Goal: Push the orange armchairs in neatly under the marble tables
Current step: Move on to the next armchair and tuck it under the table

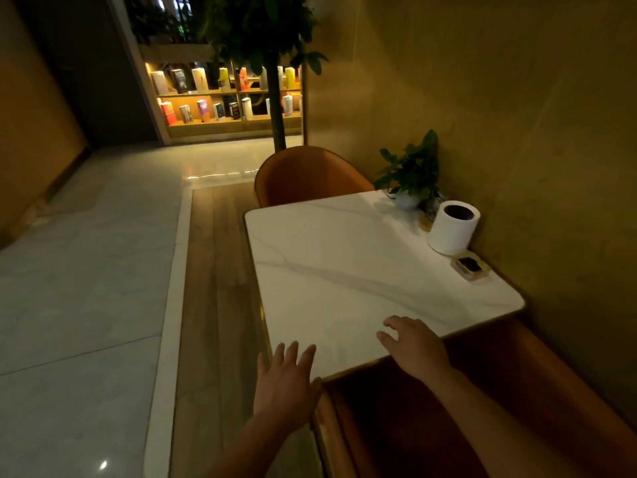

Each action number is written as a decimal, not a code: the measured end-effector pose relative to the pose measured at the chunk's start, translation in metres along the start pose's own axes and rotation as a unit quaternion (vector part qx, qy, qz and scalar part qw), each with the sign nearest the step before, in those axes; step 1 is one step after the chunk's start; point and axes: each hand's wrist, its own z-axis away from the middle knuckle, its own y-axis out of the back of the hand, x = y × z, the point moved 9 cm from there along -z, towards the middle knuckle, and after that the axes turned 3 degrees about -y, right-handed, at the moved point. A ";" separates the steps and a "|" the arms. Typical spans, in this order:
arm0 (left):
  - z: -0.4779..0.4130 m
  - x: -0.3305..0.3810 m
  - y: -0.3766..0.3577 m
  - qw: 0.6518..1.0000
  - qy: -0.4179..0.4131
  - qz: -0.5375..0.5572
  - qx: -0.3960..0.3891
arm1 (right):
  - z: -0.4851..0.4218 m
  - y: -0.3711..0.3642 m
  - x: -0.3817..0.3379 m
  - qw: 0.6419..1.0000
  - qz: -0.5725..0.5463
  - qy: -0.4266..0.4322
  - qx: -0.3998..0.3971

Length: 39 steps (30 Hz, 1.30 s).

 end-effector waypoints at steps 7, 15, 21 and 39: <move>-0.082 -0.095 0.063 1.000 0.010 0.019 0.012 | -0.101 -0.036 -0.105 1.000 -0.014 0.011 -0.021; -0.196 -0.250 0.157 0.999 -0.040 0.031 0.019 | -0.231 -0.076 -0.249 0.999 -0.028 -0.023 0.000; -0.288 -0.355 0.220 0.995 -0.096 0.021 0.000 | -0.320 -0.102 -0.358 0.995 -0.073 -0.063 0.000; -0.710 -0.569 0.334 0.991 -0.122 -0.002 -0.053 | -0.743 -0.139 -0.513 0.984 -0.116 -0.128 -0.040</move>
